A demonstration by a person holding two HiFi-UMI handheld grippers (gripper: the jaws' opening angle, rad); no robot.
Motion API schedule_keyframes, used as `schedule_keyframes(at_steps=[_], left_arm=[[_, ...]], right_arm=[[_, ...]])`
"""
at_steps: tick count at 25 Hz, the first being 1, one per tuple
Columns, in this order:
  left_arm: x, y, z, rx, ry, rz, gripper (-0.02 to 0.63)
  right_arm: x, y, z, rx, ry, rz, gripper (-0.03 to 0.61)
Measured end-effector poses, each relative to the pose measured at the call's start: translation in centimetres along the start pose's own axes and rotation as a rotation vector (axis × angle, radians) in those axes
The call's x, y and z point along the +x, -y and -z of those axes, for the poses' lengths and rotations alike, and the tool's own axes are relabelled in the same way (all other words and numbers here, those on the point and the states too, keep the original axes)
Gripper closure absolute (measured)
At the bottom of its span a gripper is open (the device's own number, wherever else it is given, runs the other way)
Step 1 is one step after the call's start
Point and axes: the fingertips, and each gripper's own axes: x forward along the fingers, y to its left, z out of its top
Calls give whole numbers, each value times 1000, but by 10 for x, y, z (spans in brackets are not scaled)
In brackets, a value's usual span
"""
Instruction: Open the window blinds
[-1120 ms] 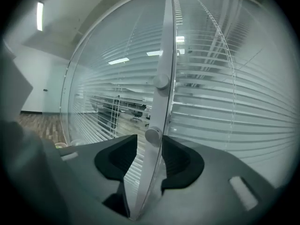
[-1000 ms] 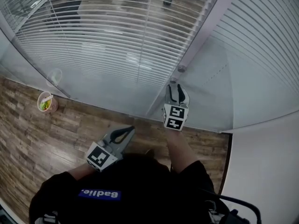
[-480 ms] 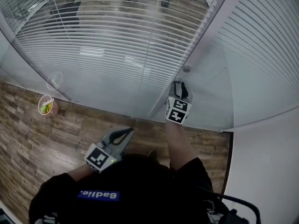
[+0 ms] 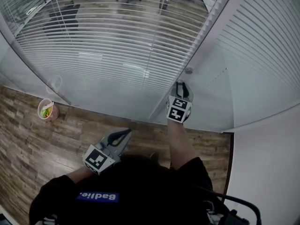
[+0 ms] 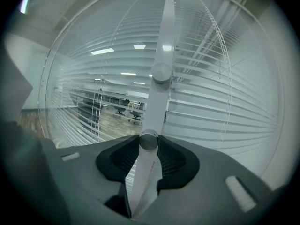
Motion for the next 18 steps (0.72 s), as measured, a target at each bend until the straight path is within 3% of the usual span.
schedule_keyframes(at_steps=[7,18], left_arm=[[1,-1,0,32,-3,18,614],[3,-3,-1,9,5,12,614]], right_arm=[[1,-3,2,-212,-23,37,453],[2,-8,4,-621,-34,94,453]])
